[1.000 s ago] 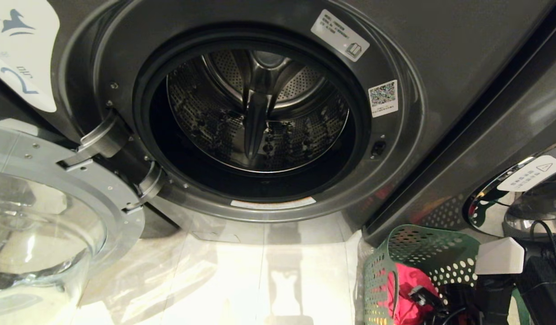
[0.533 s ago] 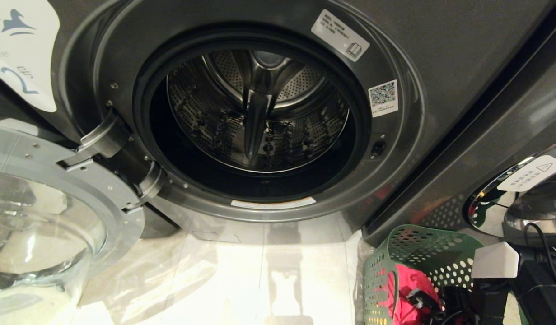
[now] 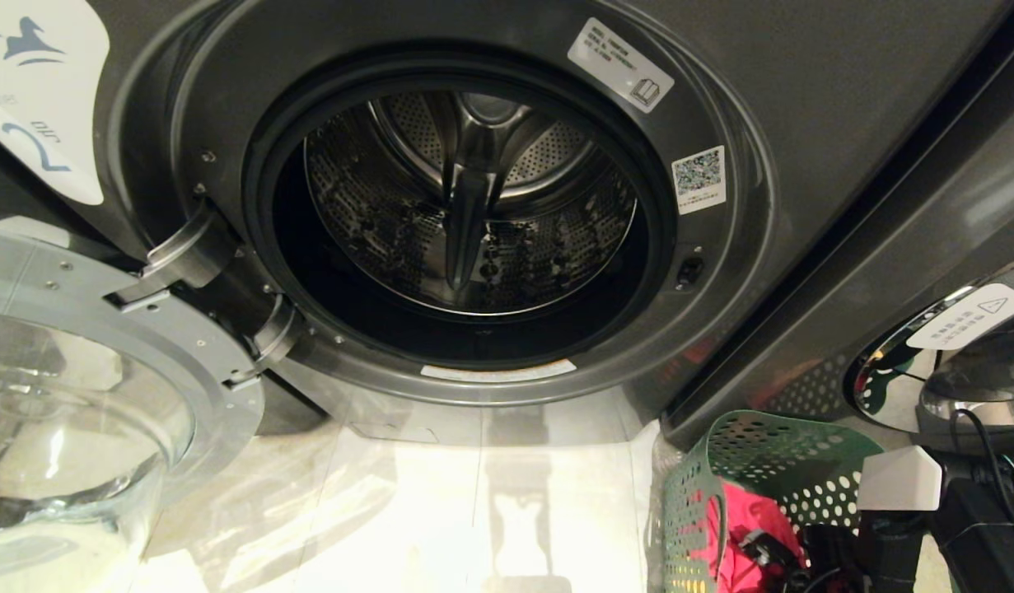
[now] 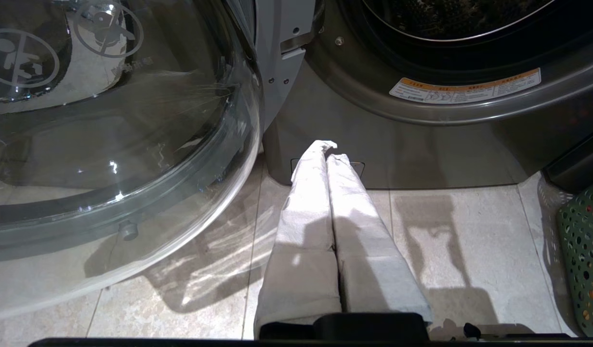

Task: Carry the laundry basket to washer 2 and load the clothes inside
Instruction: Place the clothes into the washing machine

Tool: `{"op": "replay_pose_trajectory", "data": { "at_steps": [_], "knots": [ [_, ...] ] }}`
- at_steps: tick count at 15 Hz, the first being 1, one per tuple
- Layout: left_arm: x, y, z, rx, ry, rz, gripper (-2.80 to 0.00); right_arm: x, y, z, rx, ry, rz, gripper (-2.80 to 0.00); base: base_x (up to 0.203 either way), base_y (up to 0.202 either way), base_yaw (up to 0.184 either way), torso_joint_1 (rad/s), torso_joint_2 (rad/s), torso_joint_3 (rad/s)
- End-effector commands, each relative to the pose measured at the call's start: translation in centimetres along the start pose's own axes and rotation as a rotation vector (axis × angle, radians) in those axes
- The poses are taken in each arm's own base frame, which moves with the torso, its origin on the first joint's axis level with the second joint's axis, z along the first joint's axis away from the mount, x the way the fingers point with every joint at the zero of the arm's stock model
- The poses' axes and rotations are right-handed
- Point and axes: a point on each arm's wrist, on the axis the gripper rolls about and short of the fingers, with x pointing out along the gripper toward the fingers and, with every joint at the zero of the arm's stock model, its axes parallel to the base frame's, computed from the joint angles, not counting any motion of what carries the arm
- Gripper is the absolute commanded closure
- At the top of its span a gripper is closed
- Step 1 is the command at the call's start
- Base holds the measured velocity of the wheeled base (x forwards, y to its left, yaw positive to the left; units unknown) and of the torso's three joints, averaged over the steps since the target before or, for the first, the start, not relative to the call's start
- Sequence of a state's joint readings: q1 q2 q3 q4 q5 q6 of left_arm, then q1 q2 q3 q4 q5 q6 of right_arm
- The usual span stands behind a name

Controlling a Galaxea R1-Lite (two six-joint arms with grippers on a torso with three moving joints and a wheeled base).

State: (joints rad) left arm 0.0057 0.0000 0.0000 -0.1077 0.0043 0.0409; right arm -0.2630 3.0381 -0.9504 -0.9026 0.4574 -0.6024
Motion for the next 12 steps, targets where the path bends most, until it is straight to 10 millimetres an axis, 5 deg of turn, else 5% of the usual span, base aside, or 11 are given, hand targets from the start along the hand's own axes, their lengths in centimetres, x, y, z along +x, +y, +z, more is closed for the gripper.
{"op": "replay_pose_trajectory", "data": {
  "at_steps": [1,12],
  "knots": [
    [0.2,0.0,-1.1,0.001,0.039,-0.001,0.00,-0.1,-0.1,0.2,-0.006,-0.006,-0.003,0.00,0.000,0.000,0.000,0.000,0.00,0.000],
    [0.2,0.0,-1.1,0.001,0.039,-0.001,0.00,-1.6,-0.4,0.5,0.032,0.020,0.003,0.00,0.000,0.000,0.000,0.000,0.00,0.000]
  ]
}}
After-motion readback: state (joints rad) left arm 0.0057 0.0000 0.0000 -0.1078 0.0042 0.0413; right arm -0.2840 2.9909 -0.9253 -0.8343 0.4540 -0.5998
